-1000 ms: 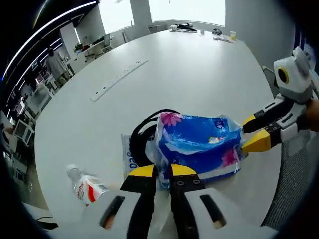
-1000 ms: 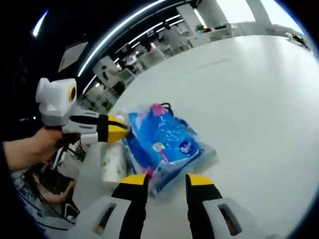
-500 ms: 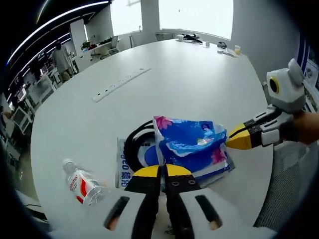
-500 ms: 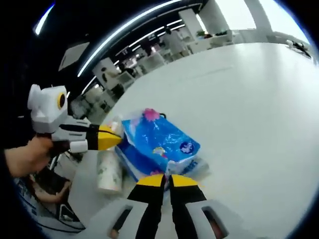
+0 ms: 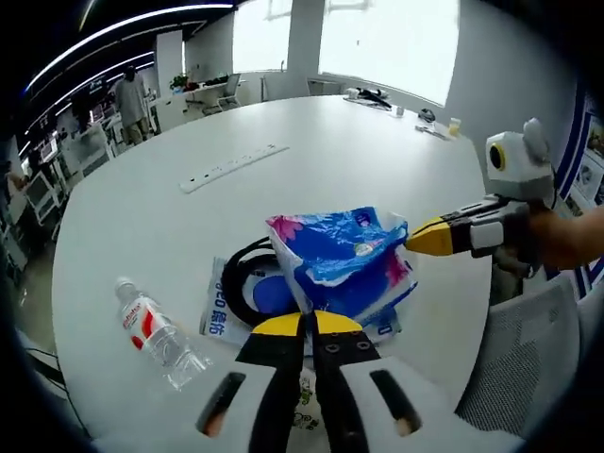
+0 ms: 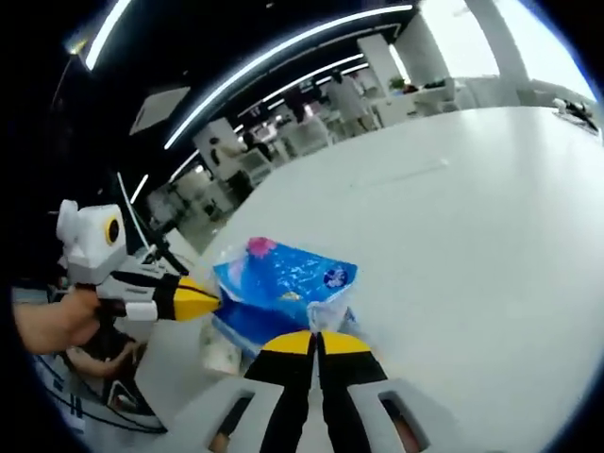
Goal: Arrange the tabletop items into an orderly group along one side of the table until the central work area is clear of visible clutter.
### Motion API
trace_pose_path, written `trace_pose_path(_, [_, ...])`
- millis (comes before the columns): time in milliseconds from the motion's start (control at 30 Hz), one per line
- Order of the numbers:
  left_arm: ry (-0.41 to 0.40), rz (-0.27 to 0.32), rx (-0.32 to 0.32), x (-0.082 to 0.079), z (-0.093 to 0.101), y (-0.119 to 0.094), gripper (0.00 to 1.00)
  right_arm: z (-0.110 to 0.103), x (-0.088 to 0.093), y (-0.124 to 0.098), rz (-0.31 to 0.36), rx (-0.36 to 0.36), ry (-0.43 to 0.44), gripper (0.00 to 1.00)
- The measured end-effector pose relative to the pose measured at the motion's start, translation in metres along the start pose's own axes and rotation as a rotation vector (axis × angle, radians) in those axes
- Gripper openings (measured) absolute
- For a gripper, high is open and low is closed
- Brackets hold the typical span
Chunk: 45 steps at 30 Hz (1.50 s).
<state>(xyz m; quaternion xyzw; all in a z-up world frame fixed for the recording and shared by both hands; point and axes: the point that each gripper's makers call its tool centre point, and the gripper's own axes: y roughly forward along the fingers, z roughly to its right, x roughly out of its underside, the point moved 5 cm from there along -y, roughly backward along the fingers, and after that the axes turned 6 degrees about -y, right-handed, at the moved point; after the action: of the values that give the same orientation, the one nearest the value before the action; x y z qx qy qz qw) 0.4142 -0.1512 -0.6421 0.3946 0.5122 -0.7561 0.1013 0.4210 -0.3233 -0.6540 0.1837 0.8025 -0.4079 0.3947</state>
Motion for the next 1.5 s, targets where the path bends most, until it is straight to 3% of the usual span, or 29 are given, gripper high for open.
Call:
trace_pose_path(200, [-0.032, 0.003, 0.009, 0.004, 0.016, -0.003, 0.00, 0.004, -0.010, -0.014, 0.016, -0.015, -0.031, 0.00])
trace_pose_path(433, [-0.004, -0.006, 0.038, 0.001, 0.042, 0.003, 0.00, 0.019, -0.015, -0.028, 0.023, 0.002, -0.049, 0.00])
trace_pose_path(800, [0.042, -0.044, 0.062, -0.013, 0.058, 0.023, 0.01, 0.047, -0.023, -0.036, 0.023, 0.024, -0.077, 0.00])
trace_pose_path(1100, [0.030, -0.097, 0.081, -0.035, 0.061, 0.053, 0.01, 0.075, -0.037, -0.030, -0.003, 0.045, -0.110, 0.00])
trace_pose_path(1233, [0.093, -0.141, 0.076, -0.048, 0.067, 0.071, 0.02, 0.091, -0.044, -0.022, -0.032, 0.067, -0.148, 0.00])
trace_pose_path(1333, [0.110, -0.160, 0.092, -0.056, 0.071, 0.082, 0.03, 0.103, -0.051, -0.019, -0.034, 0.082, -0.127, 0.00])
trace_pose_path(1400, [0.102, -0.163, 0.103, -0.060, 0.071, 0.088, 0.03, 0.114, -0.058, -0.016, -0.038, 0.093, -0.135, 0.00])
trace_pose_path(1500, [0.027, -0.166, 0.122, -0.064, 0.070, 0.101, 0.03, 0.121, -0.064, -0.013, -0.047, 0.098, -0.149, 0.00])
